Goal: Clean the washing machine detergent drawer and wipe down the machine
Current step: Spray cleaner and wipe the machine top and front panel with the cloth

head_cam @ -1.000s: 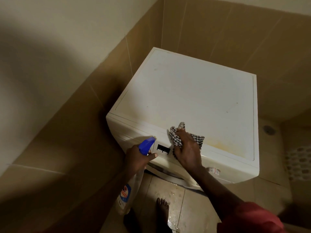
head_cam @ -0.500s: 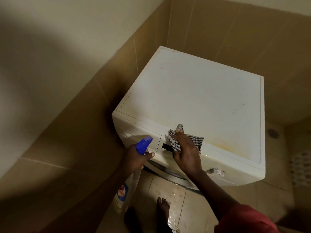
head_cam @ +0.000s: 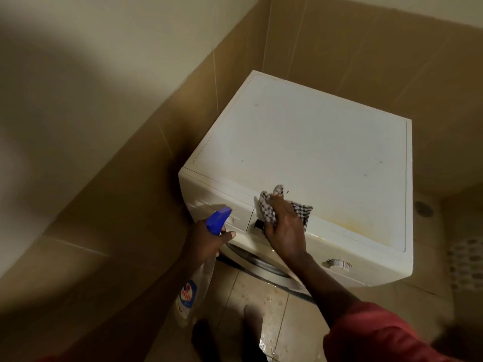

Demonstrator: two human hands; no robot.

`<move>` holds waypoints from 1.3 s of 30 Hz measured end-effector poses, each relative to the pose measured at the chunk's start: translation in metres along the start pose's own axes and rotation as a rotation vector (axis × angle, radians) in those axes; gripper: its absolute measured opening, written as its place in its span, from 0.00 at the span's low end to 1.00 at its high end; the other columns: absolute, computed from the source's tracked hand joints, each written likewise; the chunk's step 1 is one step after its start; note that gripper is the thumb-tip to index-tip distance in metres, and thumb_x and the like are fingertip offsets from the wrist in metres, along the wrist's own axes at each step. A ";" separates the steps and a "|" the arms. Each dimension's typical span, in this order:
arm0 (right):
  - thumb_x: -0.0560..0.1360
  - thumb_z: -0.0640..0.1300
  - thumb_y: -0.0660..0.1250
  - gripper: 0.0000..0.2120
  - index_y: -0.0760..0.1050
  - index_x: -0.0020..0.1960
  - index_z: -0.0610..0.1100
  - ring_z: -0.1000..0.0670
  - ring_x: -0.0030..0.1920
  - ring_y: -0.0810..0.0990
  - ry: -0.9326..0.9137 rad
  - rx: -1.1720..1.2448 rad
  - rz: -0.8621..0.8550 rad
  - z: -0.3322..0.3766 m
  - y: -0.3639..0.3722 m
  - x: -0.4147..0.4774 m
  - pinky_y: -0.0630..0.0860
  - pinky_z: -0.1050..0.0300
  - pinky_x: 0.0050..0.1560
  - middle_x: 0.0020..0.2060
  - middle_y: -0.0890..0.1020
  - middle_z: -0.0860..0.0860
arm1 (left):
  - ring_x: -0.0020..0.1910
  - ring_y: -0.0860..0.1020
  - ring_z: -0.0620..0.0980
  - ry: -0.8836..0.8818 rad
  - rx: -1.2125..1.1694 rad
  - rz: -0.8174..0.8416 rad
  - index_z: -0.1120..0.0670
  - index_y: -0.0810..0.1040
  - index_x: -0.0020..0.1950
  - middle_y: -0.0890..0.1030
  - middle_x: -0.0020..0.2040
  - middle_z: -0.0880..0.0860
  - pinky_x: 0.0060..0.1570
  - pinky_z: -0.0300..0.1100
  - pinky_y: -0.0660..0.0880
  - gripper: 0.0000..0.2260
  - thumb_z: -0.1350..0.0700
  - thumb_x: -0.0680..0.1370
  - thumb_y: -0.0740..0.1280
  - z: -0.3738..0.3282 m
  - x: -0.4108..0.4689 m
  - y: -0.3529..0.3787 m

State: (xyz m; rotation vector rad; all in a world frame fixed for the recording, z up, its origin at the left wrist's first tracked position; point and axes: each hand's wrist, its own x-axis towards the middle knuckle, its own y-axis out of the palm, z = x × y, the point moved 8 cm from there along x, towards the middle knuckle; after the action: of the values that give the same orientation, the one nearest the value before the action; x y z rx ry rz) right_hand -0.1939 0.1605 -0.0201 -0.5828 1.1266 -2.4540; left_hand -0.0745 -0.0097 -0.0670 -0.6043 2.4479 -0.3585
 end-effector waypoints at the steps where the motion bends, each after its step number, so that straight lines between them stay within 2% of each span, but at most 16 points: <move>1: 0.65 0.32 0.65 0.26 0.76 0.64 0.40 0.45 0.65 0.75 -0.031 -0.018 0.018 0.001 0.002 -0.009 0.67 0.56 0.70 0.62 0.79 0.43 | 0.30 0.77 0.47 0.001 -0.003 -0.002 0.59 0.78 0.52 0.81 0.40 0.59 0.25 0.32 0.73 0.14 0.55 0.72 0.76 -0.001 0.000 0.000; 4: 0.65 0.32 0.66 0.26 0.77 0.63 0.41 0.46 0.64 0.76 -0.101 -0.045 0.042 0.001 -0.001 -0.007 0.65 0.60 0.70 0.62 0.79 0.44 | 0.28 0.76 0.47 -0.005 -0.029 -0.010 0.59 0.78 0.50 0.78 0.36 0.55 0.25 0.33 0.73 0.13 0.55 0.72 0.76 -0.004 0.002 0.000; 7: 0.66 0.34 0.65 0.21 0.78 0.59 0.40 0.44 0.57 0.80 0.019 -0.001 -0.012 -0.001 -0.004 0.020 0.69 0.61 0.61 0.56 0.82 0.44 | 0.30 0.77 0.47 -0.007 -0.053 -0.013 0.58 0.77 0.48 0.78 0.36 0.54 0.27 0.35 0.74 0.12 0.55 0.72 0.76 -0.004 0.004 -0.001; 9: 0.68 0.34 0.65 0.22 0.77 0.62 0.40 0.45 0.61 0.78 0.033 0.002 -0.001 0.005 0.003 0.011 0.65 0.64 0.67 0.59 0.81 0.43 | 0.32 0.77 0.48 -0.019 -0.052 -0.024 0.58 0.77 0.48 0.78 0.36 0.54 0.27 0.36 0.75 0.12 0.55 0.72 0.76 -0.003 0.002 -0.002; 12: 0.69 0.37 0.62 0.24 0.76 0.65 0.41 0.47 0.66 0.74 -0.098 -0.035 0.033 0.012 0.008 -0.011 0.62 0.61 0.72 0.63 0.78 0.44 | 0.32 0.77 0.48 -0.014 -0.039 -0.025 0.58 0.77 0.49 0.78 0.36 0.54 0.28 0.36 0.75 0.12 0.55 0.72 0.76 -0.004 0.002 -0.003; 14: 0.69 0.36 0.64 0.23 0.77 0.63 0.41 0.46 0.63 0.76 -0.124 -0.034 0.042 0.010 0.006 0.000 0.68 0.58 0.68 0.61 0.80 0.44 | 0.31 0.77 0.47 -0.011 -0.048 -0.025 0.59 0.77 0.50 0.77 0.37 0.54 0.29 0.36 0.75 0.13 0.55 0.72 0.76 -0.004 0.003 -0.004; 16: 0.68 0.33 0.66 0.20 0.78 0.59 0.40 0.45 0.57 0.79 -0.061 0.004 -0.016 0.010 0.002 0.019 0.69 0.62 0.62 0.57 0.82 0.44 | 0.30 0.76 0.46 -0.003 -0.038 -0.028 0.60 0.77 0.50 0.77 0.36 0.53 0.27 0.34 0.74 0.13 0.55 0.72 0.76 -0.004 0.004 -0.007; 18: 0.67 0.32 0.65 0.21 0.78 0.60 0.40 0.46 0.59 0.78 -0.015 0.022 -0.021 0.014 0.006 0.018 0.65 0.65 0.65 0.57 0.82 0.44 | 0.30 0.76 0.46 -0.004 -0.032 -0.025 0.60 0.77 0.50 0.78 0.36 0.54 0.27 0.34 0.74 0.13 0.55 0.72 0.76 -0.002 0.005 -0.009; 21: 0.69 0.34 0.65 0.24 0.76 0.64 0.41 0.47 0.65 0.75 -0.107 -0.005 0.008 0.020 0.013 -0.001 0.64 0.60 0.70 0.62 0.79 0.45 | 0.31 0.76 0.47 -0.016 -0.024 -0.025 0.60 0.77 0.50 0.78 0.37 0.54 0.28 0.34 0.73 0.13 0.55 0.72 0.76 0.000 0.005 -0.009; 25: 0.69 0.35 0.65 0.19 0.78 0.60 0.41 0.45 0.57 0.80 -0.047 0.054 -0.035 0.014 0.006 0.024 0.71 0.61 0.61 0.56 0.82 0.45 | 0.30 0.76 0.46 -0.010 -0.048 -0.015 0.58 0.77 0.46 0.77 0.35 0.54 0.28 0.35 0.74 0.11 0.55 0.72 0.76 -0.006 0.006 -0.010; 27: 0.70 0.35 0.64 0.19 0.78 0.60 0.40 0.45 0.59 0.79 -0.038 0.050 -0.020 0.018 0.014 0.019 0.68 0.63 0.64 0.58 0.81 0.44 | 0.29 0.76 0.47 -0.016 -0.041 -0.017 0.59 0.77 0.46 0.77 0.34 0.53 0.27 0.35 0.74 0.12 0.55 0.72 0.76 -0.003 0.004 -0.010; 30: 0.72 0.39 0.61 0.20 0.77 0.64 0.41 0.47 0.64 0.76 -0.186 0.007 -0.010 0.031 0.015 -0.004 0.65 0.61 0.69 0.61 0.80 0.44 | 0.30 0.77 0.48 0.003 -0.016 -0.025 0.60 0.78 0.46 0.78 0.34 0.53 0.30 0.38 0.76 0.13 0.54 0.71 0.77 -0.009 0.004 -0.010; 32: 0.72 0.36 0.64 0.18 0.78 0.60 0.42 0.47 0.56 0.79 -0.148 0.043 -0.029 0.026 0.012 0.013 0.72 0.61 0.60 0.56 0.82 0.45 | 0.30 0.76 0.48 0.001 -0.024 -0.028 0.59 0.77 0.45 0.77 0.34 0.53 0.30 0.38 0.76 0.12 0.54 0.71 0.77 -0.013 0.006 -0.011; 35: 0.67 0.33 0.67 0.18 0.79 0.56 0.41 0.46 0.51 0.81 -0.005 0.083 -0.055 0.022 0.013 0.032 0.71 0.63 0.52 0.51 0.83 0.45 | 0.30 0.76 0.47 0.004 -0.016 -0.028 0.58 0.77 0.44 0.77 0.34 0.53 0.29 0.38 0.76 0.11 0.54 0.72 0.77 -0.010 0.007 -0.011; 37: 0.69 0.35 0.67 0.17 0.80 0.57 0.43 0.50 0.50 0.82 0.021 0.132 -0.051 0.018 0.011 0.028 0.72 0.64 0.51 0.51 0.84 0.48 | 0.30 0.76 0.47 0.012 0.002 -0.034 0.57 0.78 0.46 0.78 0.35 0.53 0.28 0.37 0.75 0.11 0.53 0.72 0.77 -0.012 0.006 -0.009; 39: 0.74 0.44 0.66 0.13 0.81 0.57 0.46 0.56 0.46 0.82 0.127 0.277 -0.062 0.007 0.000 0.031 0.73 0.64 0.47 0.48 0.85 0.51 | 0.31 0.76 0.48 0.041 0.003 -0.043 0.54 0.77 0.49 0.78 0.36 0.55 0.30 0.40 0.77 0.12 0.53 0.72 0.77 -0.018 0.007 -0.009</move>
State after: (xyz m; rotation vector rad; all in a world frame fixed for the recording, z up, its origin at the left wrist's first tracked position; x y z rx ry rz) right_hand -0.2164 0.1402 -0.0095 -0.3880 0.8015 -2.6702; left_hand -0.0871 -0.0191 -0.0524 -0.6552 2.4756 -0.3952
